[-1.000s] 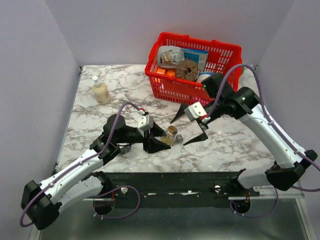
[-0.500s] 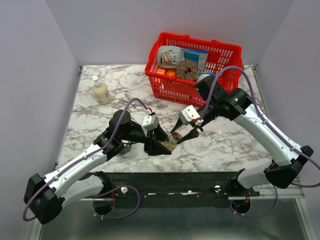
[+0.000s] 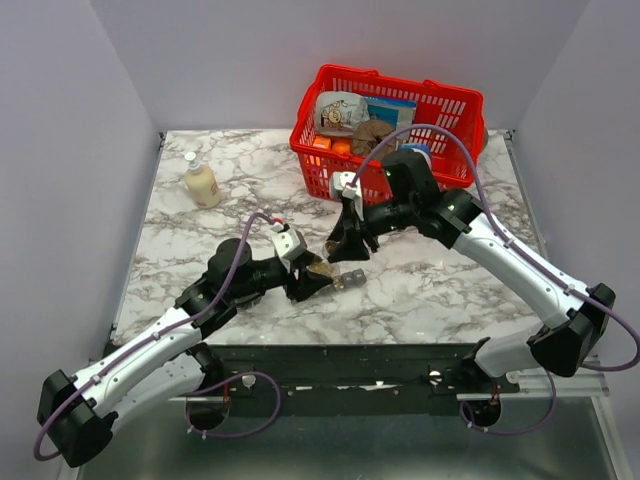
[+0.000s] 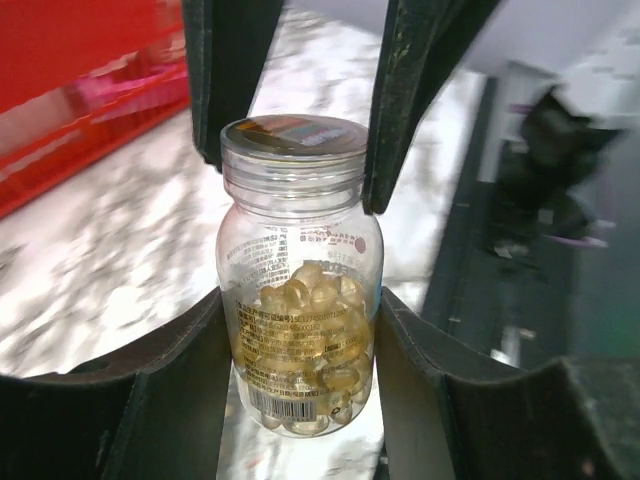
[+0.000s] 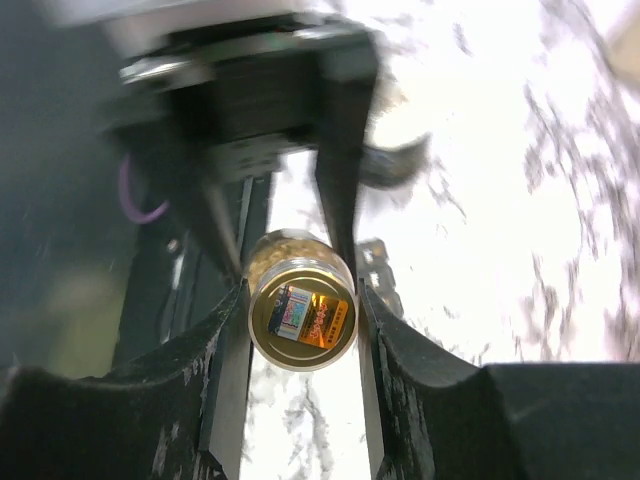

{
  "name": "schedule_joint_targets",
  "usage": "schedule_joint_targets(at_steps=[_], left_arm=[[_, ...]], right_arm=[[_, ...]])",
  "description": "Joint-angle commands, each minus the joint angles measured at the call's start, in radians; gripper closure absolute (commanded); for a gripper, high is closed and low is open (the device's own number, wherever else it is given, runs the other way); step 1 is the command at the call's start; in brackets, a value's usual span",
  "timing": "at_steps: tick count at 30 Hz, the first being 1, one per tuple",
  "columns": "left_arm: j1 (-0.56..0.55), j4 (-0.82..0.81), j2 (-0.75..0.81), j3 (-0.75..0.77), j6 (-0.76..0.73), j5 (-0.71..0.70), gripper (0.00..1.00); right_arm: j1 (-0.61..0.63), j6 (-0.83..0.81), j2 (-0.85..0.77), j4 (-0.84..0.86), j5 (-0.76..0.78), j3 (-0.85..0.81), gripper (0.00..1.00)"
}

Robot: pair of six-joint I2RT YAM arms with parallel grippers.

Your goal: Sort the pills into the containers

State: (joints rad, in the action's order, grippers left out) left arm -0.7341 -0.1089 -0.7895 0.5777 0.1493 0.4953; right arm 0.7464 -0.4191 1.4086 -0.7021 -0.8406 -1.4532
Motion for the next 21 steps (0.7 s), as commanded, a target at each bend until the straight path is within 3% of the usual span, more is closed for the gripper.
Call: schedule_joint_targets(at_steps=[1, 4, 6, 7, 8, 11, 13, 19, 20, 21], left_arm=[[-0.002, -0.298, 0.039, 0.033, -0.066, -0.434, 1.00], [-0.002, -0.293, 0.019, 0.025, -0.057, -0.410, 1.00], [-0.002, -0.278, 0.015, 0.011, -0.051, -0.362, 1.00], [-0.002, -0.266, 0.012, 0.008, -0.050, -0.347, 1.00], [-0.002, -0.253, 0.012, 0.005, -0.051, -0.321, 1.00], [0.001, -0.180, 0.013, 0.005, -0.056, -0.207, 1.00], [0.007, -0.115, 0.024, 0.005, -0.057, -0.112, 1.00], [0.036, -0.002, 0.091, 0.013, -0.044, 0.090, 1.00], [0.039, 0.002, 0.093, 0.016, -0.039, 0.173, 1.00], [0.051, 0.006, 0.093, 0.027, -0.033, 0.216, 1.00]], right_arm=[[0.013, 0.373, 0.070, 0.082, 0.273, 0.114, 0.82], [0.008, 0.408, 0.081, 0.105, 0.210, 0.105, 0.82], [0.007, 0.401, 0.087, 0.104, 0.158, 0.065, 0.73], [0.007, 0.388, 0.092, 0.092, 0.137, 0.050, 0.66], [0.005, 0.346, 0.093, 0.076, 0.070, 0.030, 0.47], [-0.015, 0.248, 0.078, 0.015, -0.032, -0.071, 0.10], [-0.039, 0.186, 0.063, -0.032, -0.063, -0.133, 0.01], [-0.065, -0.300, -0.029, -0.288, -0.198, -0.184, 0.00], [-0.064, -0.502, -0.040, -0.339, -0.245, -0.174, 0.00], [-0.064, -0.600, -0.059, -0.390, -0.264, -0.164, 0.00]])
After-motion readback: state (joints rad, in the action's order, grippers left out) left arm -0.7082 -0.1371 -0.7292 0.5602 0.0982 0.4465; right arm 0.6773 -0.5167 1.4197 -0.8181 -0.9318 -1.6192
